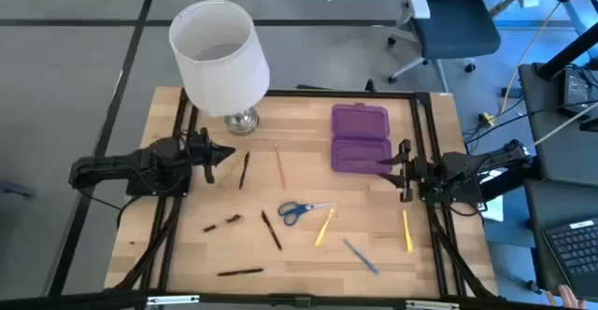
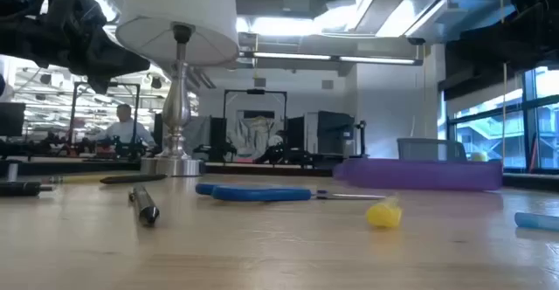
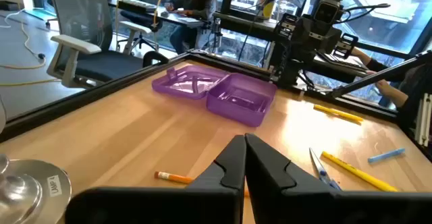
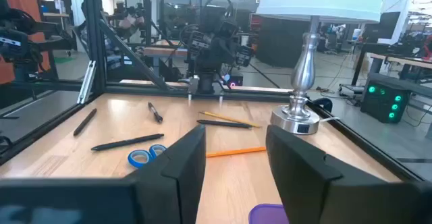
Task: Pick & place school supplies into a supply box
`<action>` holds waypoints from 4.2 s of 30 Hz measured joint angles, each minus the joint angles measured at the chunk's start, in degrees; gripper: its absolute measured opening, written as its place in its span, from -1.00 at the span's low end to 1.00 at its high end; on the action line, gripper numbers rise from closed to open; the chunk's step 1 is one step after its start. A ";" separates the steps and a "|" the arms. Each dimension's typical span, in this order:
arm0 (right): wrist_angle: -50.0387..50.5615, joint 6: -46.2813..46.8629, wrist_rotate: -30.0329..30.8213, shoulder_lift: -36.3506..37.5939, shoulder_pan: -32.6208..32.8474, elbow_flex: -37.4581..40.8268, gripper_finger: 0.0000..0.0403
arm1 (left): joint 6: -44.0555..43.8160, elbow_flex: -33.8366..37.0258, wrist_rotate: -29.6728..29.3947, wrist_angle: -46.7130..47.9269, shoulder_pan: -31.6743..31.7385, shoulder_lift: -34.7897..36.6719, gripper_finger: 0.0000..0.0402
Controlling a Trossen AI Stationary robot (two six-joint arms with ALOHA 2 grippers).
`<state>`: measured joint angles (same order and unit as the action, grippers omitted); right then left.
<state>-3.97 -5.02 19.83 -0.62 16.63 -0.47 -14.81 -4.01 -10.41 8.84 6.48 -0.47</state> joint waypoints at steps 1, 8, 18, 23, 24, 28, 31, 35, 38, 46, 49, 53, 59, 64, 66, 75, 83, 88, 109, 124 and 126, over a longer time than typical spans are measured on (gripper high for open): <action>-0.02 0.00 -0.01 0.00 -0.01 0.00 -0.20 | 0.02 0.00 0.00 0.00 0.00 0.00 -0.98; -0.02 0.00 0.01 0.00 0.01 0.00 -0.20 | 0.00 0.00 0.00 0.00 0.02 -0.02 -0.98; -0.02 0.00 -0.01 0.00 -0.01 0.00 -0.20 | 0.04 0.00 0.00 0.00 0.00 -0.02 -0.98; -0.01 0.00 0.00 0.00 0.00 0.01 -0.20 | 0.02 0.02 0.00 0.00 0.02 0.00 -0.98; 0.00 0.00 0.00 0.00 -0.01 0.01 -0.20 | 0.02 0.00 0.00 -0.02 0.02 -0.02 -0.98; -0.02 0.00 -0.01 0.00 -0.01 0.00 -0.20 | 0.02 0.02 0.00 0.00 0.00 0.00 -0.98; -0.02 0.00 0.01 0.00 -0.01 0.00 -0.20 | 0.00 0.00 0.00 -0.02 0.02 -0.02 -0.98; 0.00 0.00 0.01 0.00 0.01 0.00 -0.20 | 0.00 0.00 0.00 -0.02 0.02 0.00 -0.98; -0.02 0.00 0.01 0.00 -0.01 0.00 -0.20 | 0.02 0.00 0.00 -0.02 0.02 0.00 -0.98; 0.00 0.00 0.01 0.00 -0.01 0.00 -0.20 | 0.02 0.02 0.00 0.00 0.00 0.00 -0.98; -0.01 0.00 0.01 0.00 -0.01 0.00 -0.20 | 0.03 0.01 0.00 -0.02 0.01 -0.02 -0.98; -0.01 0.00 0.01 0.00 -0.01 0.00 -0.20 | 0.03 0.01 0.00 -0.01 0.00 0.00 -0.98; 0.00 0.00 -0.01 0.00 0.01 0.00 -0.20 | 0.00 0.01 0.00 -0.02 0.01 -0.02 -0.98; -0.01 0.00 -0.01 0.00 -0.01 0.00 -0.20 | 0.04 0.02 0.02 0.00 0.02 0.00 -0.98; 0.00 0.00 -0.01 0.00 -0.01 0.00 -0.20 | 0.01 0.00 0.00 -0.02 0.01 -0.01 -0.98; -0.02 0.00 0.01 0.00 0.01 0.01 -0.20 | 0.02 0.02 0.00 0.00 0.02 -0.01 -0.98; 0.00 0.00 -0.01 0.00 -0.01 0.00 -0.20 | 0.01 0.00 0.00 -0.01 0.01 -0.02 -0.98; -0.91 1.09 -0.56 -0.02 0.01 0.02 -0.20 | 0.04 0.00 0.01 -0.01 0.02 -0.02 -0.98; 34.01 52.15 2.60 -32.80 0.01 -29.96 -0.20 | 0.30 0.00 -0.42 -0.02 0.02 -0.02 -0.98; 69.58 96.07 -25.99 -70.91 5.71 -47.58 -0.20 | 10.60 0.01 -0.43 -0.02 0.01 -0.02 -0.98; 69.35 97.09 -29.30 -73.18 8.48 -47.58 -0.20 | 11.38 0.00 -0.42 -0.02 0.01 -0.02 -0.98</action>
<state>65.38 92.08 -9.48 -73.81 25.12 -48.05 -3.42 -4.01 -10.84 8.82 6.49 -0.49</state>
